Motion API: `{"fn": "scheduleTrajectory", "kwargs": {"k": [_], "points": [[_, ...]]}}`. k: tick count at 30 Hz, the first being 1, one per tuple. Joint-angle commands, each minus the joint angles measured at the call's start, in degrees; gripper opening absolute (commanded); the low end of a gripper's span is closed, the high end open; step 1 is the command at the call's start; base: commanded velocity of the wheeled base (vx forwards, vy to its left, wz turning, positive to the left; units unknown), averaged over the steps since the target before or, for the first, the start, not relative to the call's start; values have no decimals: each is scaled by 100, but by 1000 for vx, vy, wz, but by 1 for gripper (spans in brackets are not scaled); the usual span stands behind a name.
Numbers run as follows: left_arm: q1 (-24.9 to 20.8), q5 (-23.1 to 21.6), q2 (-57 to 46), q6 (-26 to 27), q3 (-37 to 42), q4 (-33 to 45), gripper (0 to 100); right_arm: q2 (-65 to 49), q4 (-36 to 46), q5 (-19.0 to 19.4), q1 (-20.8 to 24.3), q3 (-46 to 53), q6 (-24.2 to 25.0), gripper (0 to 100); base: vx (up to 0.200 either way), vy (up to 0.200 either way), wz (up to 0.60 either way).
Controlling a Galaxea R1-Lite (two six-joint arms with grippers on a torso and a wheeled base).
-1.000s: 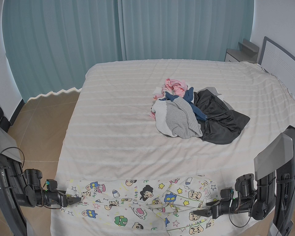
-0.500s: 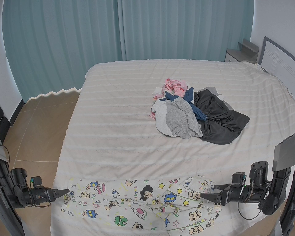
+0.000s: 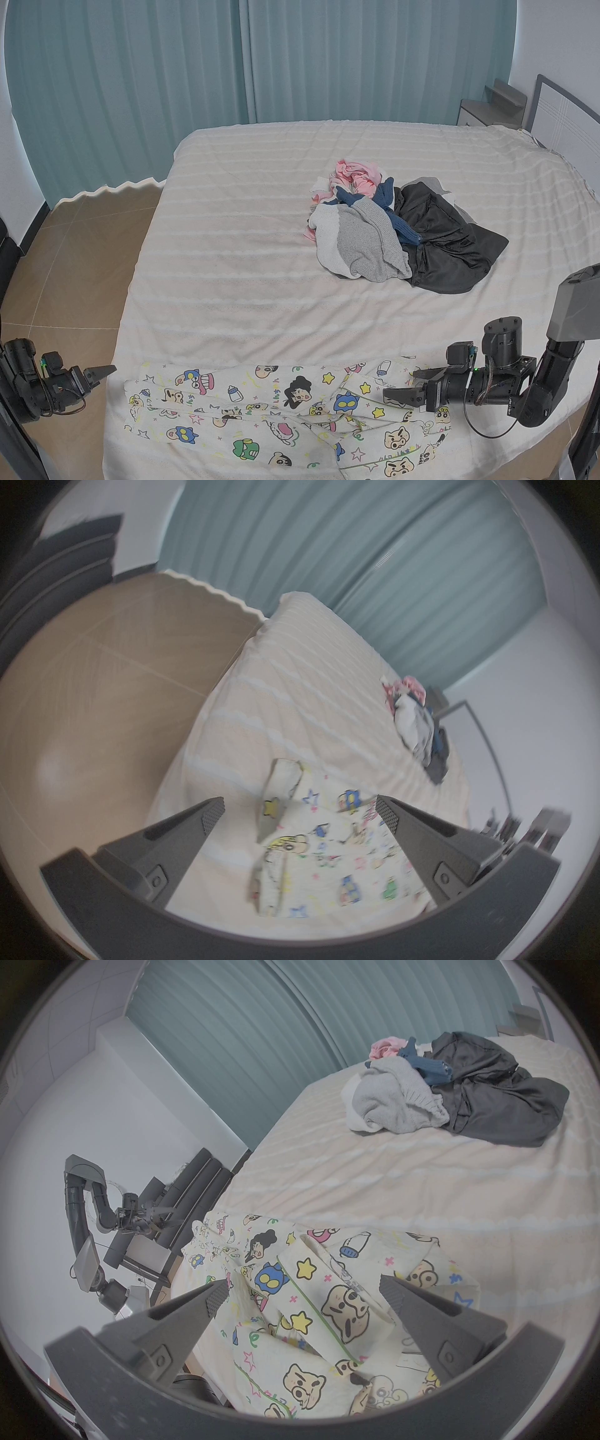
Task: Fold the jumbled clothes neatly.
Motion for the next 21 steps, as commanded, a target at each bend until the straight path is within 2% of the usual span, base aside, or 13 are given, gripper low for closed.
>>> {"fn": "scheduleTrajectory", "kwargs": {"k": [1,2,3,4,5,6,9,11,14,15,16,18,21], "points": [[-225,-651,-808,-2036,111,-2,100,-137,1229,3,62,-1028,-34,100,0,0,0],[-234,-827,-799,-2308,138,-11,100,-145,1493,3,71,-1178,-43,100,0,0,0],[-234,-862,-790,-2361,147,-11,100,-145,1563,3,80,-1222,-43,100,0,0,0],[-225,-1117,-737,-2414,199,-11,100,-128,1985,3,88,-1441,-87,100,0,0,0],[-225,-1134,-728,-2414,199,-11,100,-128,2020,3,88,-1459,-96,100,0,0,0],[-225,-1345,-570,-2387,296,-11,100,-110,2380,30,80,-1608,-263,100,0,0,0],[-225,-1521,-386,-2159,322,-28,100,-102,2547,82,88,-1670,-474,100,0,0,0],[-93,-1591,19,-1333,331,-46,100,-102,2591,188,106,-1705,-579,100,0,0,0],[-58,-1591,414,-586,358,-46,100,-58,2618,197,141,-1802,-588,100,0,0,0],[-32,-1600,546,-164,445,-46,100,-31,2688,197,159,-1855,-588,100,0,0,0],[-23,-1600,572,-76,463,-46,100,-22,2714,197,159,-1872,-597,100,0,0,0],[-14,-1591,783,452,568,-46,100,4,2934,197,159,-1942,-693,100,0,0,0],[38,-1591,854,645,577,-46,100,39,2995,276,176,-1925,-834,100,0,0,0]]}}
